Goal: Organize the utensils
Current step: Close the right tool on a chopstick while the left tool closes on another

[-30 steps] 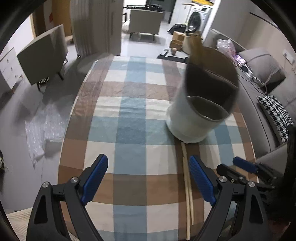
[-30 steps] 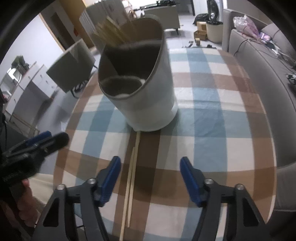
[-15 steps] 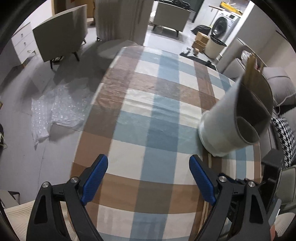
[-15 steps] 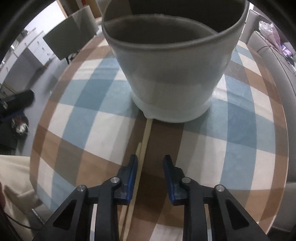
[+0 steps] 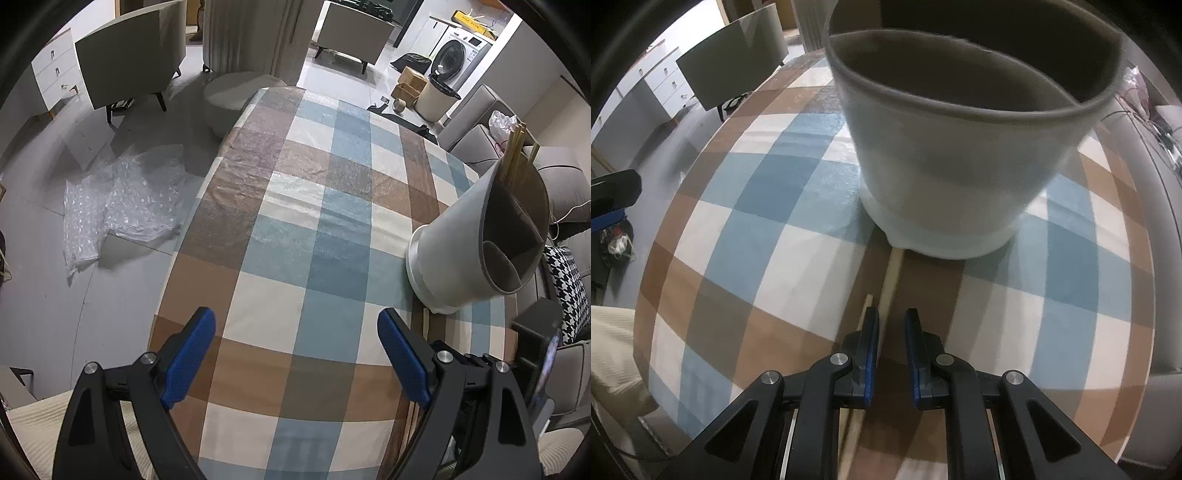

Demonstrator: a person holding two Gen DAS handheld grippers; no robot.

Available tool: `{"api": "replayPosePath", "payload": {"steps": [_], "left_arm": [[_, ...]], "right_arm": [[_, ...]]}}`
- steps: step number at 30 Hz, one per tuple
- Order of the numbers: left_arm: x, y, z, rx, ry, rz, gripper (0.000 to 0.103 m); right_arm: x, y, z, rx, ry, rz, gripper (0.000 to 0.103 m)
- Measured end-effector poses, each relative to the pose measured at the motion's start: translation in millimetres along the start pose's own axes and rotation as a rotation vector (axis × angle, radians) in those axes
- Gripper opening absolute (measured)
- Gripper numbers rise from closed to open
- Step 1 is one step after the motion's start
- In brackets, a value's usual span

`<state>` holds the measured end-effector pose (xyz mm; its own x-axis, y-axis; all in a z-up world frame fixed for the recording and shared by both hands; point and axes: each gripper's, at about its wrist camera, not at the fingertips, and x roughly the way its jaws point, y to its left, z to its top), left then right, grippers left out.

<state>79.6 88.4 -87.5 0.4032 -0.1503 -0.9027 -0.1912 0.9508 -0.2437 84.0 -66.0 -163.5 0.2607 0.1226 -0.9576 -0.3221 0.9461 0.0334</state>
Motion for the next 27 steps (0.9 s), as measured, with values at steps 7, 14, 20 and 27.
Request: {"api": "replayPosePath", "payload": {"steps": [7,14,20,27], "left_arm": [[2,5,2,-0.011,0.014,0.007,0.086],[4,-12,-2,0.016,0.027,-0.005,0.086],[3,-26,-8,0.061,0.033,-0.008,0.086],[8,-12,-7,0.026,0.052,0.018,0.086]], "right_arm": [[2,12,7,-0.036,-0.023,-0.024,0.006],[-6,-5,-17,-0.043,0.022,0.027,0.005],[-14,-29,-44,0.004,0.043,0.095,0.006],[-8,-20,-24,-0.019,0.012,0.043,0.024]]}}
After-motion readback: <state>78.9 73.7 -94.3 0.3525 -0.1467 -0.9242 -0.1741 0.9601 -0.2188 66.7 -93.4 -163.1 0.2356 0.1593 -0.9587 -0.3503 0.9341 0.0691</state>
